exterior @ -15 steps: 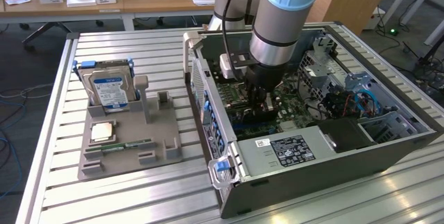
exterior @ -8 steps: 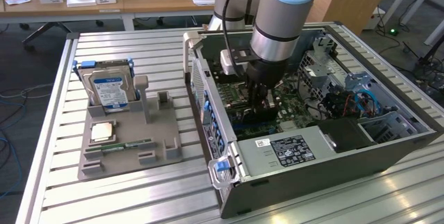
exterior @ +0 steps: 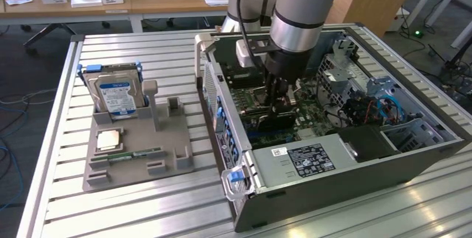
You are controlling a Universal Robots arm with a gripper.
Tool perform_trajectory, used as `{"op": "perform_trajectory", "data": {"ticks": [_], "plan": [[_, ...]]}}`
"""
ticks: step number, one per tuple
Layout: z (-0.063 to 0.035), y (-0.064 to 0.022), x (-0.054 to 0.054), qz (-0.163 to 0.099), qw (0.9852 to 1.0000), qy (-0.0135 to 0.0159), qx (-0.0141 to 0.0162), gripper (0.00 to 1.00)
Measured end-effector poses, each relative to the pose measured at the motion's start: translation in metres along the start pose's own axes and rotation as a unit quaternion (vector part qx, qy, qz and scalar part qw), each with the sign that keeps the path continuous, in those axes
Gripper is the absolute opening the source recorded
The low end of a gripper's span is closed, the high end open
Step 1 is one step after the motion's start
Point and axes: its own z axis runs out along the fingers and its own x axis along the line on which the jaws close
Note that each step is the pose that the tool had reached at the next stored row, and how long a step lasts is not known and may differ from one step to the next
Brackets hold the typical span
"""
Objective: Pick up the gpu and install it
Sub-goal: 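Insert the gpu into the slot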
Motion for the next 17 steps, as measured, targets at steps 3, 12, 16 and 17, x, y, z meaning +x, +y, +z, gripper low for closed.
{"op": "perform_trajectory", "data": {"ticks": [3, 12, 16, 17], "plan": [[-0.0090, -0.0003, 0.000, 0.000, 1.0000, 0.0001, 0.0000, 0.34], [-0.0335, -0.0012, -0.002, 0.000, 1.0000, 0.0000, 0.0000, 0.34], [-0.0429, -0.0015, -0.002, 0.000, 1.0000, 0.0000, 0.0001, 0.34], [-0.0450, -0.0016, -0.002, 0.000, 1.0000, 0.0000, 0.0001, 0.34]]}}
